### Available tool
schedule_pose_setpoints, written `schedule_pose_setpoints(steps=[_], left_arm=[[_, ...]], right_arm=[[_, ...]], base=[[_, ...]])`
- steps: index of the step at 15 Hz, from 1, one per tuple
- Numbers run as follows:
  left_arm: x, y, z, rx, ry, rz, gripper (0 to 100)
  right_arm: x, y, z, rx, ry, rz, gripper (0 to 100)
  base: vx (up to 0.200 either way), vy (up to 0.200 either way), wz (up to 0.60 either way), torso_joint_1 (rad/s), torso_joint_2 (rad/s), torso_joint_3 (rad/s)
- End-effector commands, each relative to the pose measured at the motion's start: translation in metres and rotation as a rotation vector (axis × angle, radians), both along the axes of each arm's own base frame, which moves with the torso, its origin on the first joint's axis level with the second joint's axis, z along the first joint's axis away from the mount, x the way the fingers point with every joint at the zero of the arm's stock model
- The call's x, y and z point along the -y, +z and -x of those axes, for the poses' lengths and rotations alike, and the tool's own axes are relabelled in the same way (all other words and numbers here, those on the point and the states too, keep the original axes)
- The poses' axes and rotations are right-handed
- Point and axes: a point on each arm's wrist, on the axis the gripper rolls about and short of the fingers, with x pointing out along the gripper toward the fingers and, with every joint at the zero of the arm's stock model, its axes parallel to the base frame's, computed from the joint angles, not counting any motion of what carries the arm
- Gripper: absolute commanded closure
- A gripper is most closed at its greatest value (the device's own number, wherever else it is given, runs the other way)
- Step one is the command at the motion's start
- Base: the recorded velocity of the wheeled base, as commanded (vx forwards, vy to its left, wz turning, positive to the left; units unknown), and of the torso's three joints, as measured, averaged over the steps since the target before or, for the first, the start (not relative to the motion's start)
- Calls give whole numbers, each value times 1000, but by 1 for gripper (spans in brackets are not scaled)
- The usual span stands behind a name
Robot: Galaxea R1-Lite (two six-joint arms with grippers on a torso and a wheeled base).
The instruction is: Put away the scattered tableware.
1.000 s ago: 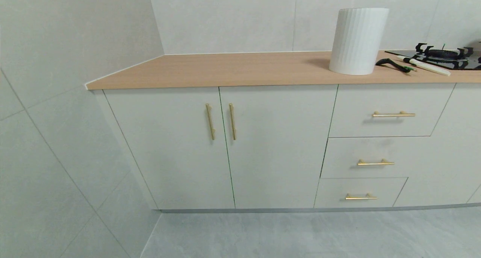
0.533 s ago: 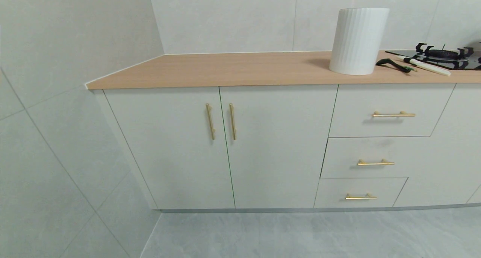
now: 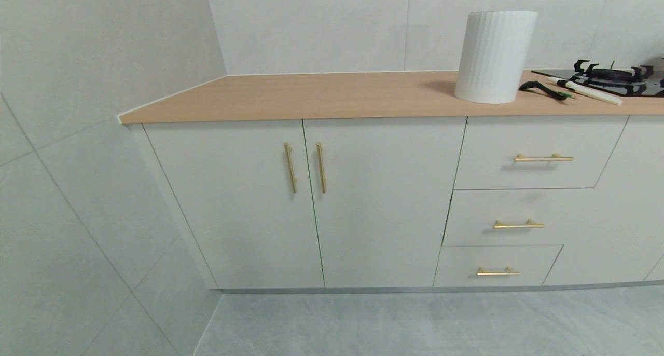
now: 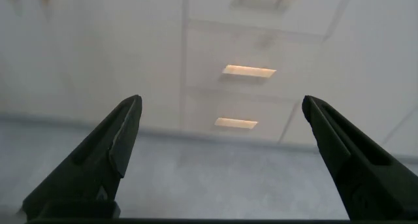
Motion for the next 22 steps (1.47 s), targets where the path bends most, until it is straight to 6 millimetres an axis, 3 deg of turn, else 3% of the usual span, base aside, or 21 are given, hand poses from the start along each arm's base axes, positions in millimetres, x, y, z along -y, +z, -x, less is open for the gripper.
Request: schedule_pose_setpoints(steps=[1,13,22], left_arm=[[1,-6,-1,-32,-56,-6,0],[2,-6,-1,-33,-65,-11,0],[2,-6,-1,-32,-65,-11,0]], right_arm=[[0,0,0,-2,4,-13,0],[0,0,0,-2,5,-21,0],[0,0,0,-1,5,-21,0]], base=[[0,0,0,0,0,0],[0,0,0,0,0,0],[0,-200,0,0,4,1]])
